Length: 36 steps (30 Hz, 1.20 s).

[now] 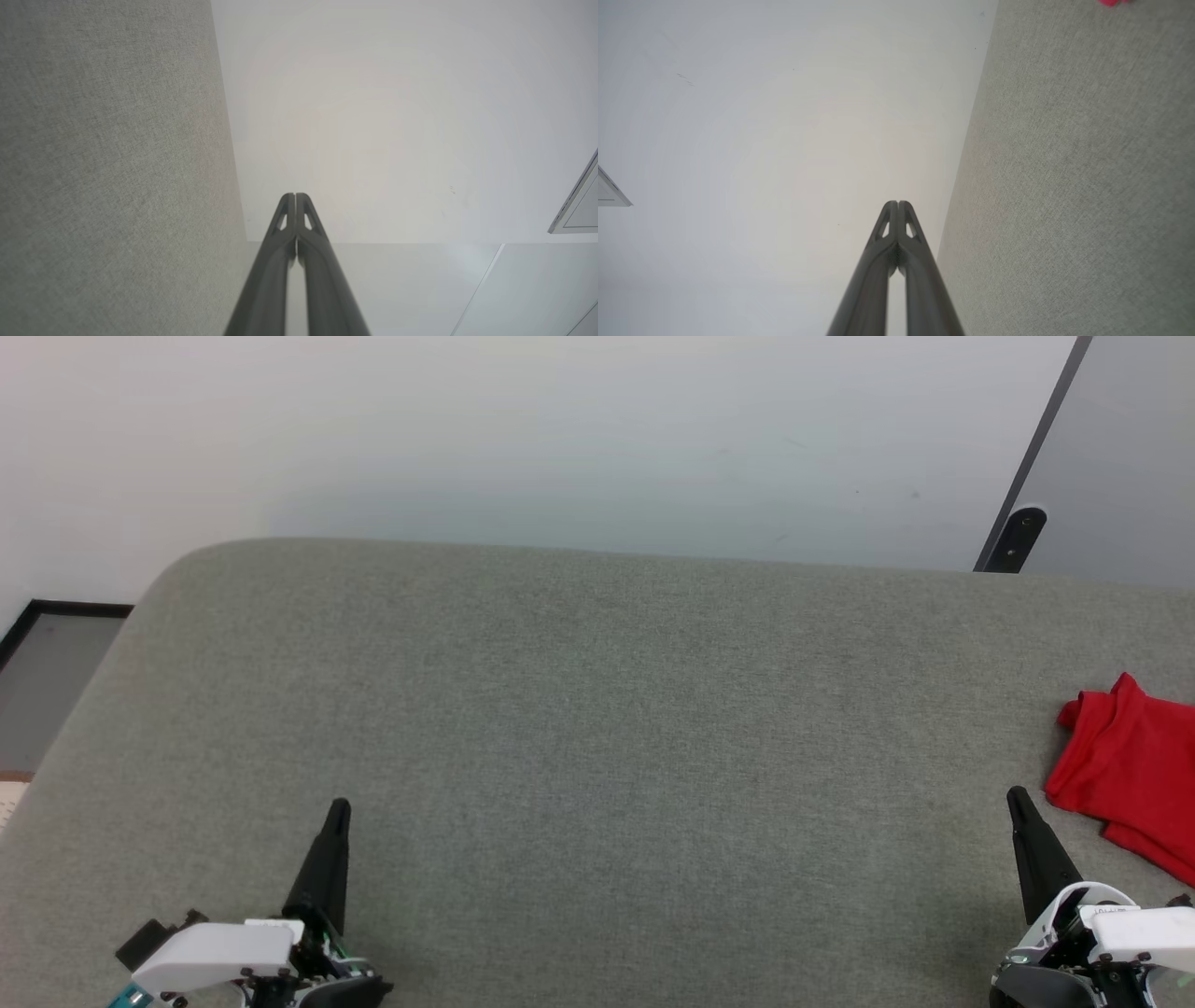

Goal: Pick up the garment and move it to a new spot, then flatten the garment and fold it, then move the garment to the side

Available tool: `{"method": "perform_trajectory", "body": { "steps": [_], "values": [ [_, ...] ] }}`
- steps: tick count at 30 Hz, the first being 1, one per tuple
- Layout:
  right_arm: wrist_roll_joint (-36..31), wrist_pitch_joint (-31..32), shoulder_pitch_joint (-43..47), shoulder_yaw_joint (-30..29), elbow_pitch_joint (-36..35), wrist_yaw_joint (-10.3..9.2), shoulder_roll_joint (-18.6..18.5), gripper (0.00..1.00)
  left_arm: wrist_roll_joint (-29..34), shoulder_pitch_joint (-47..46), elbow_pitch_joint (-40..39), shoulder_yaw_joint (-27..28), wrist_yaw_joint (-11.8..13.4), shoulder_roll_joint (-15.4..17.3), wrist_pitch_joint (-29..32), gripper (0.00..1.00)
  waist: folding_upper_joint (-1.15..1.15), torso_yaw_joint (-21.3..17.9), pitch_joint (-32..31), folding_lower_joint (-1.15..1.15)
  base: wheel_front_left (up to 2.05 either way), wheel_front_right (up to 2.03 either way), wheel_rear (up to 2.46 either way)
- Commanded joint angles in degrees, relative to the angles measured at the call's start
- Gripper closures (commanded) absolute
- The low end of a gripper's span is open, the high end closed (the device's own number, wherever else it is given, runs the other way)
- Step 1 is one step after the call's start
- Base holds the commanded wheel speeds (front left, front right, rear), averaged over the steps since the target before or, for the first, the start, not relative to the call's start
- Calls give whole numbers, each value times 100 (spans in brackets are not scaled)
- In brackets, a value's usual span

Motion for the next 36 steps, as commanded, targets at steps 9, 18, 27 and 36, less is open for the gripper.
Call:
{"method": "perform_trajectory", "body": {
  "steps": [9, 18, 27, 36],
  "values": [
    [18, 16, -17, 20, 2, -4, 20, 100, 39, -53, 9, 22, -2, -16, 27, 100, 0, 0, 0, 0, 0, 0, 0],
    [18, 15, -17, 19, 2, -4, 20, 100, 48, -55, 10, 38, -2, -26, 40, 100, 0, 0, 0, 0, 0, 0, 0],
    [18, 15, -16, 20, 2, -4, 20, 100, 58, -57, 10, 52, -2, -34, 45, 100, 0, 0, 0, 0, 0, 0, 0],
    [19, 15, -16, 20, 2, -4, 20, 100, 69, -58, 11, 64, -2, -43, 55, 100, 0, 0, 0, 0, 0, 0, 0]
  ]
}}
